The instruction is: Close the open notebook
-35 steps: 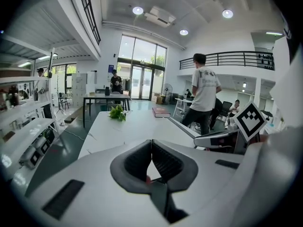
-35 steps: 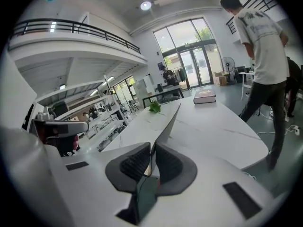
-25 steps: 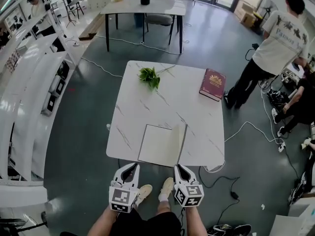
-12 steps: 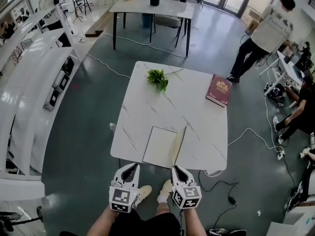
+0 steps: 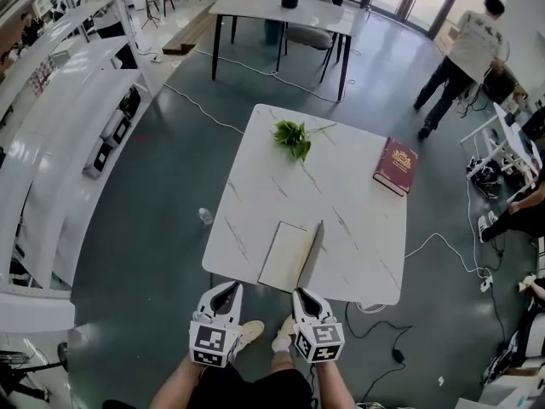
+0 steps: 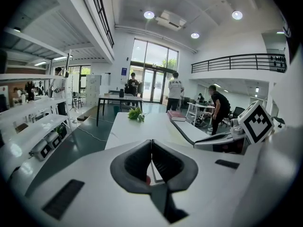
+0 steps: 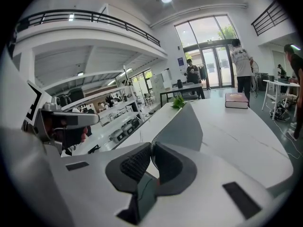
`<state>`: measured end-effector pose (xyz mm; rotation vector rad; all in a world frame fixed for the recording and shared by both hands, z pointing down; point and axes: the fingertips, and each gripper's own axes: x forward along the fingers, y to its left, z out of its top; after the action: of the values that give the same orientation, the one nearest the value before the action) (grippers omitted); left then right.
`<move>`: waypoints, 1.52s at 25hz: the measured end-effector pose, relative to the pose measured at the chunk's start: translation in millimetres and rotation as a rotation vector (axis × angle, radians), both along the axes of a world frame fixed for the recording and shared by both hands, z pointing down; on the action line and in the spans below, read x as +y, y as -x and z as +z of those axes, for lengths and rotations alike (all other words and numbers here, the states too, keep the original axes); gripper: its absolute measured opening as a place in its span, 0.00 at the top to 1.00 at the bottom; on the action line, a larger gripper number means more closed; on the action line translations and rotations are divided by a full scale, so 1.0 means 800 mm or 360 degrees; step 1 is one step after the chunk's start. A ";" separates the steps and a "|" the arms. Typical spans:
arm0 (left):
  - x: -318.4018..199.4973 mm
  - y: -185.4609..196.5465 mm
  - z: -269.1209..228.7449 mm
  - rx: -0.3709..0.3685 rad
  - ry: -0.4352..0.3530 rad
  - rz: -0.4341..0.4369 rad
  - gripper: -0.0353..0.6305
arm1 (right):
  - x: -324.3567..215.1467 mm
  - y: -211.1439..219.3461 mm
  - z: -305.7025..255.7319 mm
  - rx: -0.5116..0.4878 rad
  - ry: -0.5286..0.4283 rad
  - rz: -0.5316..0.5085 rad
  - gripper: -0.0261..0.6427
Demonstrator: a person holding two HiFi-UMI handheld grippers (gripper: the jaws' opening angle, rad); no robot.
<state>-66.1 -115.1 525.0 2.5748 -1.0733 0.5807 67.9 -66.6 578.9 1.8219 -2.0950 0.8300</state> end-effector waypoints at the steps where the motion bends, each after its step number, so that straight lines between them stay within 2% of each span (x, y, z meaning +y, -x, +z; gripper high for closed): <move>1: -0.003 0.004 0.001 0.0000 0.0002 -0.0013 0.91 | -0.003 0.004 0.002 0.0005 0.0005 -0.0011 0.89; 8: -0.016 0.030 0.002 0.0003 0.0013 -0.0095 0.91 | -0.019 0.029 0.011 0.0072 0.0049 -0.0088 0.89; 22: -0.027 0.066 0.055 -0.0003 0.0096 -0.0180 0.91 | -0.053 0.073 0.057 0.0155 0.0126 -0.0235 0.89; 38: -0.035 0.096 0.119 -0.0001 0.0224 -0.0313 0.91 | -0.080 0.103 0.125 0.0207 0.0287 -0.0371 0.89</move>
<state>-143.0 -142.9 620.0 2.3164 -1.2220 0.5849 -14.6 -130.2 679.1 1.4664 -2.0289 0.7891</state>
